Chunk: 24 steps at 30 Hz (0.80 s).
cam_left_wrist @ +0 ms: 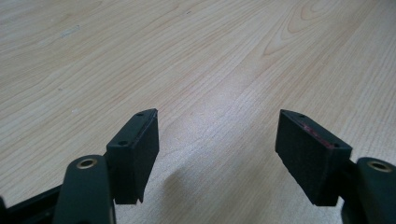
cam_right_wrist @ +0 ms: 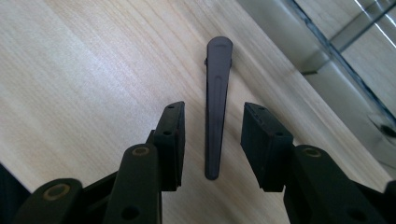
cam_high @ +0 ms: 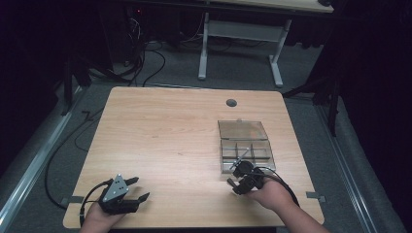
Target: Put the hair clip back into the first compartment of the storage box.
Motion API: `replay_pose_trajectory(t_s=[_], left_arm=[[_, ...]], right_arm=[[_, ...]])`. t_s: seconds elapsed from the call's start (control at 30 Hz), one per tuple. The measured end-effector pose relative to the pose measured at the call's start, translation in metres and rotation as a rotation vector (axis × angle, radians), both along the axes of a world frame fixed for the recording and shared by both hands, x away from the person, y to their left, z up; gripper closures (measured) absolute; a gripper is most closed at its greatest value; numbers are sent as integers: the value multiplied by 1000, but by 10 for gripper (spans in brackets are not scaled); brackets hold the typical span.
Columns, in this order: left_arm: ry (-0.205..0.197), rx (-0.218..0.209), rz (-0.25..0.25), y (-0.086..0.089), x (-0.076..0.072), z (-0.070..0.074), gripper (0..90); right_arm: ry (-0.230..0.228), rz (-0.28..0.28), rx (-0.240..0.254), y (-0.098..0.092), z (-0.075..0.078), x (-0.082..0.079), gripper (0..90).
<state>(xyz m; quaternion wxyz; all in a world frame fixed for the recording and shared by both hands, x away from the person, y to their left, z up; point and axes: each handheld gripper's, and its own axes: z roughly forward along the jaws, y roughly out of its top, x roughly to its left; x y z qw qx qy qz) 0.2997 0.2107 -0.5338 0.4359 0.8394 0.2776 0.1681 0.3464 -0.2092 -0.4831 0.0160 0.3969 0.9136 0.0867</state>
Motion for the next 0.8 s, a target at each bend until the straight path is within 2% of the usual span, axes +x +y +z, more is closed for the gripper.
replay_pose_trajectory(t_s=[0.23,0.3,0.33,0.43,0.57,0.8], left_arm=[[2,-3,2,0,0,0,307],[2,-2,0,0,0,0,307],[2,-3,1,0,0,0,307],[2,-3,1,0,0,0,307],[0,-1,-1,0,0,0,307],[2,-3,-1,0,0,0,307]], right_arm=[[-1,2,-25,7,-4,5,616],[-16,29,-31,9,-4,7,634],[-10,25,-37,11,-4,8,641],[-16,63,-60,13,-5,10,667],[-3,54,-71,17,-5,13,684],[3,68,-87,18,-6,15,783]])
